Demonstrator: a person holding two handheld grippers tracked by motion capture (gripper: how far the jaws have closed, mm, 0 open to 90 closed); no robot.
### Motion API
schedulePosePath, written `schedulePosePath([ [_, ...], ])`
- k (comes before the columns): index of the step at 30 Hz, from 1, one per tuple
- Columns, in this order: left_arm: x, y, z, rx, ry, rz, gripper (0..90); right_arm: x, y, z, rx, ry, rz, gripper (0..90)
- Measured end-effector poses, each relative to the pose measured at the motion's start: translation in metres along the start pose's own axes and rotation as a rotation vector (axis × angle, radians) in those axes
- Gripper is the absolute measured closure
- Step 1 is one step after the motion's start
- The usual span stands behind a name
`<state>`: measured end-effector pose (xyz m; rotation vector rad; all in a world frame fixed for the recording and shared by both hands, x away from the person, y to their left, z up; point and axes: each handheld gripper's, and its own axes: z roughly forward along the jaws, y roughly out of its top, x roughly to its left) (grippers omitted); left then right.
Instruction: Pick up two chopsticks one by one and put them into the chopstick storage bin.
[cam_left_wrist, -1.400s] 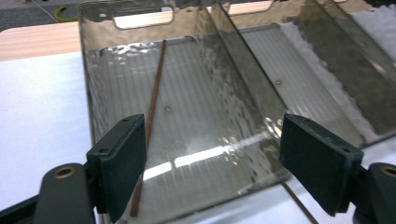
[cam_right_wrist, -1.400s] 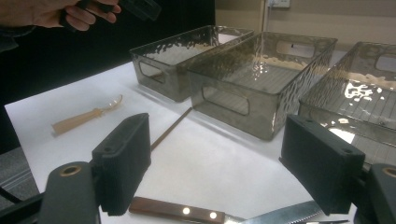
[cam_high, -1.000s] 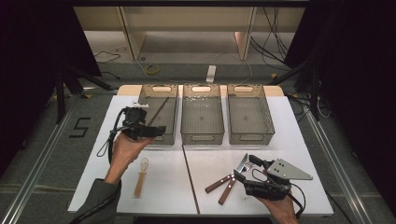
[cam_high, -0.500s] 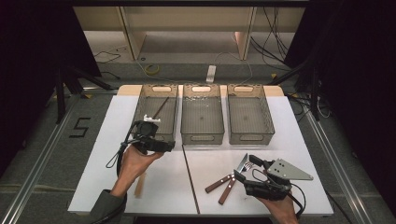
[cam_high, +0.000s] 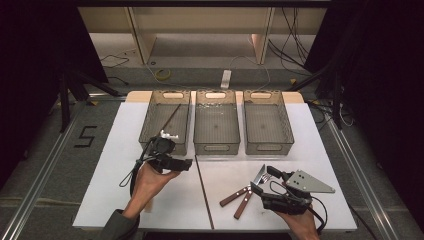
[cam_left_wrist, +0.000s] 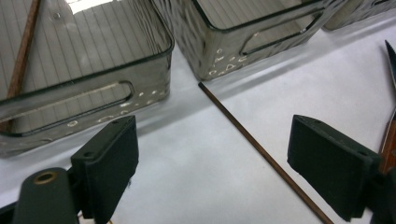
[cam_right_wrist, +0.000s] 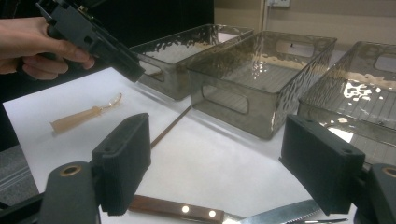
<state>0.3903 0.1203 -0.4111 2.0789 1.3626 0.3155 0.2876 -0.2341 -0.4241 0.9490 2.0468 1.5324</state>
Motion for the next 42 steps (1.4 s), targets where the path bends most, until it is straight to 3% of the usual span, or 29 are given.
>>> schedulePosePath([
  [9, -0.023, -0.009, 0.011, 0.063, -0.042, 0.05, 16.2, 0.0, 0.0, -0.001, 0.003, -0.002, 0.0, 24.6],
  [23, -0.055, -0.021, 0.045, 0.185, -0.043, 0.098, 16.4, 0.0, 0.0, 0.0, 0.005, -0.002, -0.001, 24.6],
  [34, -0.06, -0.026, 0.056, 0.24, -0.037, 0.126, 16.9, 0.001, 0.0, 0.0, 0.005, 0.002, -0.005, 24.6],
  [42, -0.063, -0.029, 0.061, 0.282, -0.019, 0.158, 23.1, 0.001, 0.0, 0.0, 0.005, 0.005, -0.004, 24.6],
])
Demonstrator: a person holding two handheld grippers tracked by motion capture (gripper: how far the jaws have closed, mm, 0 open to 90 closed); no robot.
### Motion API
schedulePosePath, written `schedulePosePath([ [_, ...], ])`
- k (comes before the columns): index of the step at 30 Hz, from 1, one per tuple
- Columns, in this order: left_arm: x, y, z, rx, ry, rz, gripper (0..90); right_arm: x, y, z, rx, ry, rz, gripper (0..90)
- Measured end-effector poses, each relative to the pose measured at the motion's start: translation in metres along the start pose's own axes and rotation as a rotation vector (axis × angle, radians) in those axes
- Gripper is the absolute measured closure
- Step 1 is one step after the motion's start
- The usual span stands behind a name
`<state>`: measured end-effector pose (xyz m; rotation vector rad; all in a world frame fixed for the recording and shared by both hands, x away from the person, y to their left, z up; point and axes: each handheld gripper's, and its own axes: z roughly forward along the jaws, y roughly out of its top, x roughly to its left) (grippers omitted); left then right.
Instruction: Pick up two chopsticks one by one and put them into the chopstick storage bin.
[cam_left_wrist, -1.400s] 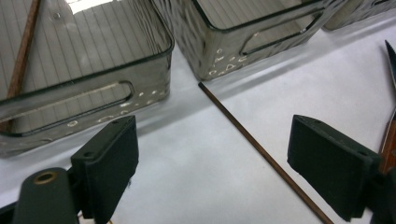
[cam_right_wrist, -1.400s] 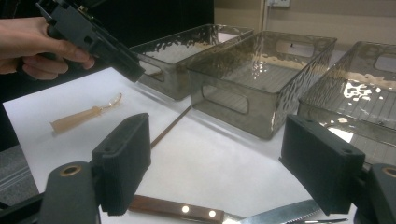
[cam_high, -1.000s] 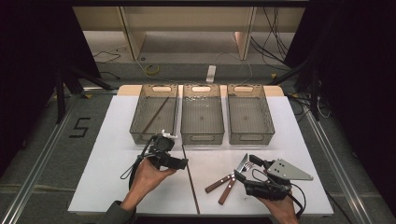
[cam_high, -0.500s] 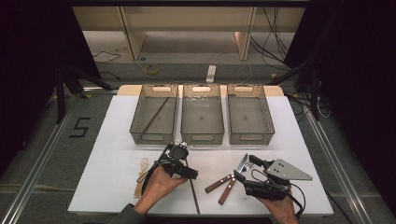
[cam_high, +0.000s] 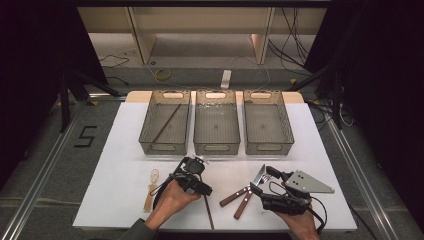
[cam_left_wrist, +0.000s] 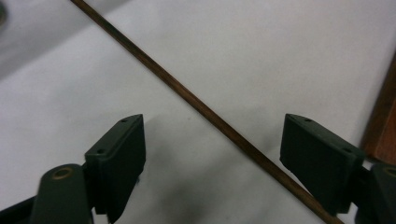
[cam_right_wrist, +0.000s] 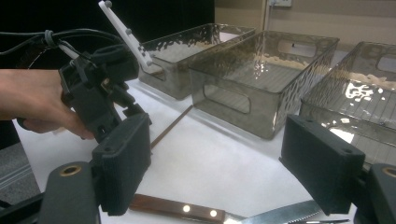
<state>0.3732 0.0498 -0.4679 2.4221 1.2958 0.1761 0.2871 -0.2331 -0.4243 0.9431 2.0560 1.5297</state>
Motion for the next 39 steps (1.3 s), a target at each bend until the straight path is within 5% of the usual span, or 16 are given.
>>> schedulePosePath([
  [13, -0.001, 0.0, 0.0, 0.035, 0.022, 0.053, 33.6, 0.0, 0.0, 0.0, -0.001, -0.001, -0.002, 24.6],
  [27, 0.01, 0.0, -0.006, 0.087, 0.001, 0.107, 55.6, 0.0, 0.0, 0.0, 0.0, -0.002, -0.001, 24.6],
  [34, 0.02, 0.0, -0.009, 0.12, -0.046, 0.087, 60.5, 0.0, 0.0, -0.001, 0.001, -0.003, -0.004, 24.7],
  [39, 0.023, -0.002, -0.01, 0.151, -0.041, 0.102, 63.4, 0.0, 0.0, -0.001, 0.0, -0.004, -0.004, 24.7],
])
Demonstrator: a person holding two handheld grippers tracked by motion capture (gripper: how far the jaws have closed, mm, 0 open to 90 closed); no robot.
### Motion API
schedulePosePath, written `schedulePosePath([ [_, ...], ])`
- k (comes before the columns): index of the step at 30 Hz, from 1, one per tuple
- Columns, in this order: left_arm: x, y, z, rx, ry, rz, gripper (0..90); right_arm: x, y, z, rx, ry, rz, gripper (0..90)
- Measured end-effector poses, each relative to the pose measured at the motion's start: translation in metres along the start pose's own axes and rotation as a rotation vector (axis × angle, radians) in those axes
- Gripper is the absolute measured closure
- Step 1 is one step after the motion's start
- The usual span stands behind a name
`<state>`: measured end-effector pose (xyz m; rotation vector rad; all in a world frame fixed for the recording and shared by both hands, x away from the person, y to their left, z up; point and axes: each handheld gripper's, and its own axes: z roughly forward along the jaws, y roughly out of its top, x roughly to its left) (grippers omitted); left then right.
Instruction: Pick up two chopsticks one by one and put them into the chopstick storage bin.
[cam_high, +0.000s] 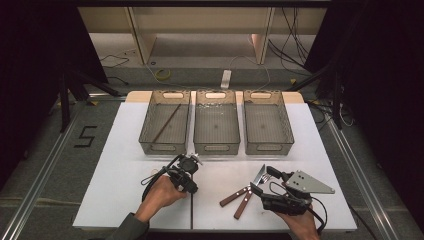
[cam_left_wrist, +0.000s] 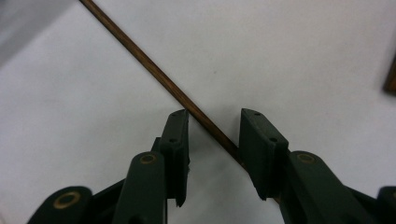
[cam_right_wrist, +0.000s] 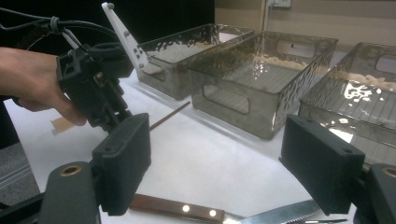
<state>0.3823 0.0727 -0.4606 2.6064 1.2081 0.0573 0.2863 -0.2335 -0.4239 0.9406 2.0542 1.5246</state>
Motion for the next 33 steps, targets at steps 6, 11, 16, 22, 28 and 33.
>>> schedulePosePath([
  [6, 0.007, -0.002, -0.002, 0.034, -0.003, -0.011, 69.4, 0.0, 0.0, 0.0, -0.002, 0.0, 0.005, 24.8],
  [11, 0.011, -0.004, -0.003, 0.042, 0.014, -0.037, 73.0, 0.0, 0.0, 0.0, -0.001, 0.0, 0.001, 24.8],
  [16, 0.019, -0.009, -0.005, 0.042, 0.025, -0.06, 76.5, 0.0, 0.0, 0.0, -0.003, 0.0, -0.001, 24.8],
  [22, 0.031, -0.017, -0.008, 0.042, 0.044, -0.103, 81.5, 0.0, 0.0, 0.0, -0.003, 0.001, 0.0, 24.8],
  [28, 0.038, -0.021, -0.009, 0.042, 0.068, -0.128, 84.6, 0.0, 0.0, 0.0, 0.001, -0.001, 0.002, 24.8],
  [33, 0.039, -0.022, -0.01, 0.05, 0.065, -0.13, 85.1, 0.0, 0.0, 0.0, 0.001, 0.0, 0.002, 24.8],
])
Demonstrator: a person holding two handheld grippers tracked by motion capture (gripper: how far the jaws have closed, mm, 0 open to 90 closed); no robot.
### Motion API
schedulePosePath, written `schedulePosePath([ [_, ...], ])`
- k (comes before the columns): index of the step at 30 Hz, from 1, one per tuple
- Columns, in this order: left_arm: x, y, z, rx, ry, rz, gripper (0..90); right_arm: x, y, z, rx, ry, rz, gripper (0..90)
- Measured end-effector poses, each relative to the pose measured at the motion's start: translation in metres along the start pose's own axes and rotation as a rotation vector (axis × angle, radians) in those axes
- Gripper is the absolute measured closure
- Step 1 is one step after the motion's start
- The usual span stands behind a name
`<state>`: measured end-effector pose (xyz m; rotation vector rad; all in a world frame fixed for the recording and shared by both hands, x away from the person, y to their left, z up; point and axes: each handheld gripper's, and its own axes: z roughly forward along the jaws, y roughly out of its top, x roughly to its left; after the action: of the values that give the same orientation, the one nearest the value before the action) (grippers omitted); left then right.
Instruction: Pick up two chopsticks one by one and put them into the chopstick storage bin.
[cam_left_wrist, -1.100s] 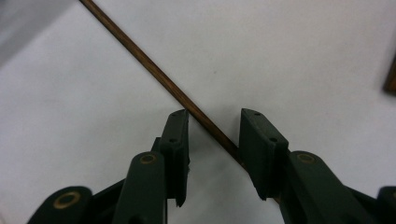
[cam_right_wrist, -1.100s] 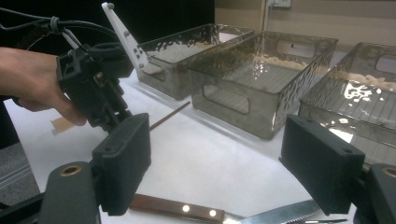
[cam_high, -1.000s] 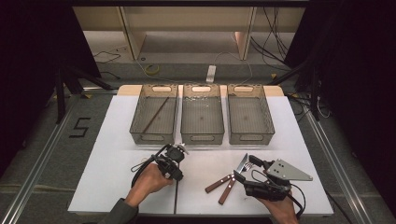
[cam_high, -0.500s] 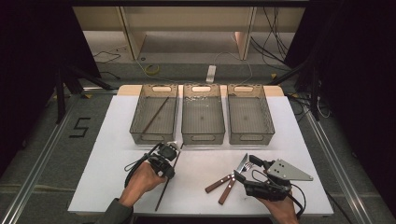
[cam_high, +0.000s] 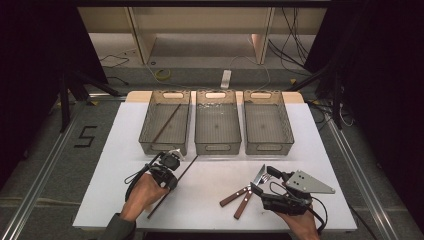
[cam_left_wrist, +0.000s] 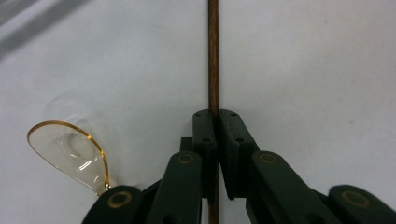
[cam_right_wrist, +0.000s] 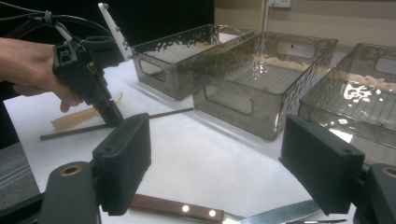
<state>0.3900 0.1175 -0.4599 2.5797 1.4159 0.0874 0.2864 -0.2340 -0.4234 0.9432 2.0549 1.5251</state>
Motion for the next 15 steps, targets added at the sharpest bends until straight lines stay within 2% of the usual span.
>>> schedulePosePath([
  [6, 0.001, -0.001, -0.001, 0.006, -0.02, -0.013, 85.2, 0.0, 0.0, 0.0, -0.003, 0.003, -0.001, 24.8],
  [9, 0.002, -0.002, -0.004, -0.017, -0.011, -0.016, 85.3, 0.0, 0.0, 0.0, -0.004, 0.003, -0.002, 24.8],
  [15, 0.007, -0.004, -0.015, -0.041, -0.029, -0.018, 85.3, 0.0, 0.0, 0.0, 0.002, 0.002, -0.003, 24.8],
])
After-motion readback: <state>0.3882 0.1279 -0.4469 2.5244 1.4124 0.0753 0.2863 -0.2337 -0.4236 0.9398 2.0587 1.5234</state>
